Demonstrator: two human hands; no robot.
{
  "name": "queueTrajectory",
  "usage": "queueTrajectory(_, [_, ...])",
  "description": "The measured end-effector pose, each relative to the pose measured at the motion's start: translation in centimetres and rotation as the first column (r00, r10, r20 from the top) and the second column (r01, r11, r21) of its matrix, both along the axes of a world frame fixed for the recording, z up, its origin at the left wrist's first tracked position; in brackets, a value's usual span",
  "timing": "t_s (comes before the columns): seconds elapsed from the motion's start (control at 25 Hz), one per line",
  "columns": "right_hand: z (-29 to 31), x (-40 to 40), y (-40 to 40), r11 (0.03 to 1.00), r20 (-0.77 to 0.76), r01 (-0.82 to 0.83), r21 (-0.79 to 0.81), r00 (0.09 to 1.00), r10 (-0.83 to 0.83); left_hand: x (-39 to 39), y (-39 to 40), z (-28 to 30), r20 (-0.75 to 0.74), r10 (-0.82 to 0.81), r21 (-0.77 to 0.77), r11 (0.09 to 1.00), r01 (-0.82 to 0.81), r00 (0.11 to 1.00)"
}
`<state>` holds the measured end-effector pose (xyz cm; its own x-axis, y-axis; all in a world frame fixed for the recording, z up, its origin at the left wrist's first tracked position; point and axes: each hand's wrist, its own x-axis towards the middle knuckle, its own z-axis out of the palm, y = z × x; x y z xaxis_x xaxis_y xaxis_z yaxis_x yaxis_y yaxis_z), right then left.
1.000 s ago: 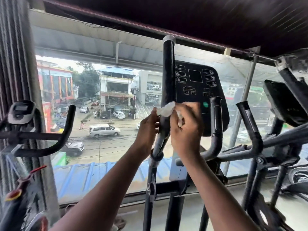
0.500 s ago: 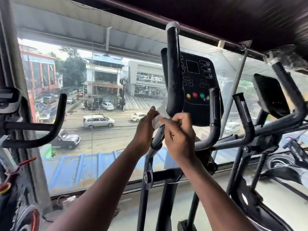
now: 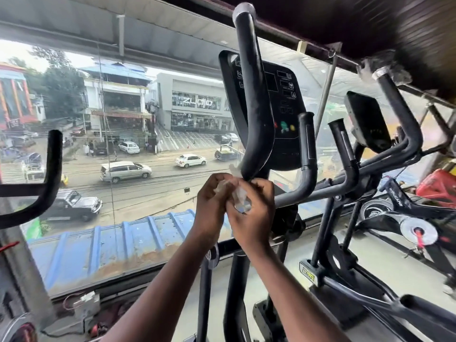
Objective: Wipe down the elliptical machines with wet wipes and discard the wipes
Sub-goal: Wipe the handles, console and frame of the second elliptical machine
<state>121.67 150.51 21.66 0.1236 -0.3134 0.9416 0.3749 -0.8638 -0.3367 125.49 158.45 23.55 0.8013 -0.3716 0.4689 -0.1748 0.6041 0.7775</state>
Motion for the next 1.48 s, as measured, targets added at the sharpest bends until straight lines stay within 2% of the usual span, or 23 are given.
queueTrajectory(0.08, [-0.1,0.0,0.6,0.983,0.021,-0.092,0.158,0.996,0.09,0.5,0.3,0.2,0.009,-0.032,0.017,0.999,0.031,0.999])
queueTrajectory(0.16, [0.2,-0.1,0.8,0.891,0.061,-0.218,0.397,0.976,0.211,0.5,0.6,0.4,0.002,0.001,0.048,0.999,-0.001,1.0])
queueTrajectory(0.2, [0.4,-0.1,0.8,0.855,0.082,-0.226,0.467,0.974,0.213,0.4,0.7,0.5,-0.008,0.027,0.044,0.999,-0.027,1.0])
queueTrajectory(0.28, [1.1,-0.2,1.0,0.894,0.139,-0.19,0.405,0.98,0.146,0.6,0.6,0.6,-0.019,0.042,0.015,0.999,-0.041,0.999])
queueTrajectory(0.36, [1.4,-0.2,1.0,0.963,0.182,-0.145,0.226,0.978,0.105,0.8,0.5,0.9,0.008,0.014,0.014,1.0,-0.014,1.0])
queueTrajectory(0.44, [0.4,0.2,0.7,0.994,0.134,-0.052,0.094,0.99,0.039,1.1,0.3,1.2,0.059,0.017,0.045,0.999,-0.019,0.998])
queueTrajectory(0.48, [-0.3,0.3,0.8,0.995,0.095,-0.041,0.096,0.995,0.032,1.1,0.3,1.2,0.068,0.034,0.057,0.998,-0.038,0.997])
queueTrajectory(0.56, [-0.6,0.7,0.8,0.987,0.075,-0.064,0.147,0.996,0.054,1.4,0.6,1.2,0.077,0.061,0.08,0.995,-0.067,0.995])
queueTrajectory(0.64, [0.3,0.9,0.9,0.981,0.132,-0.022,0.19,0.991,-0.004,2.1,0.8,1.1,0.105,0.069,0.113,0.99,-0.081,0.992])
queueTrajectory(0.72, [0.2,1.5,0.2,0.985,0.136,0.018,0.17,0.99,-0.042,2.7,0.7,1.1,0.038,0.112,0.123,0.986,-0.115,0.993])
queueTrajectory(0.8, [-1.9,2.6,-0.6,0.982,0.052,0.025,0.185,0.998,-0.035,3.0,0.6,1.3,-0.02,0.183,0.139,0.974,-0.178,0.983])
queueTrajectory(0.88, [-3.3,3.6,-1.1,0.923,0.012,-0.011,0.385,1.0,0.007,3.0,0.4,1.3,-0.008,0.199,0.181,0.964,-0.194,0.98])
queueTrajectory(0.96, [-2.5,3.8,-1.5,0.841,0.086,-0.091,0.533,0.995,0.053,2.9,0.1,1.0,0.002,0.179,0.21,0.962,-0.175,0.984])
queueTrajectory(1.04, [-1.7,3.6,-1.5,0.871,0.161,-0.153,0.466,0.983,0.087,3.2,-0.4,0.6,-0.008,0.153,0.232,0.961,-0.147,0.988])
queueTrajectory(1.12, [-2.9,3.4,-0.7,0.923,0.1,-0.193,0.332,0.981,0.169,3.3,-0.8,0.3,-0.01,0.142,0.235,0.962,-0.135,0.99])
queueTrajectory(1.16, [-3.7,3.6,-0.3,0.914,0.057,-0.225,0.337,0.974,0.219,3.4,-1.0,0.1,-0.005,0.155,0.234,0.961,-0.149,0.988])
queueTrajectory(1.2, [-4.1,3.9,0.0,0.875,0.042,-0.252,0.414,0.965,0.258,3.4,-1.1,0.0,-0.005,0.169,0.23,0.959,-0.163,0.986])
queueTrajectory(1.28, [-3.8,4.3,0.4,0.752,0.121,-0.297,0.588,0.952,0.281,3.3,-1.2,-0.3,-0.026,0.173,0.227,0.96,-0.162,0.985])
queueTrajectory(1.36, [-3.0,4.5,0.4,0.739,0.198,-0.331,0.587,0.944,0.265,3.2,-1.3,-0.4,-0.019,0.144,0.219,0.966,-0.137,0.989])
queueTrajectory(1.44, [-3.5,5.4,0.1,0.723,0.127,-0.291,0.626,0.953,0.275,3.3,-1.1,-0.5,-0.002,0.152,0.248,0.958,-0.147,0.988])
queueTrajectory(1.48, [-4.1,5.9,0.0,0.667,0.061,-0.255,0.7,0.952,0.3,3.3,-0.9,-0.6,0.023,0.165,0.278,0.946,-0.165,0.986])
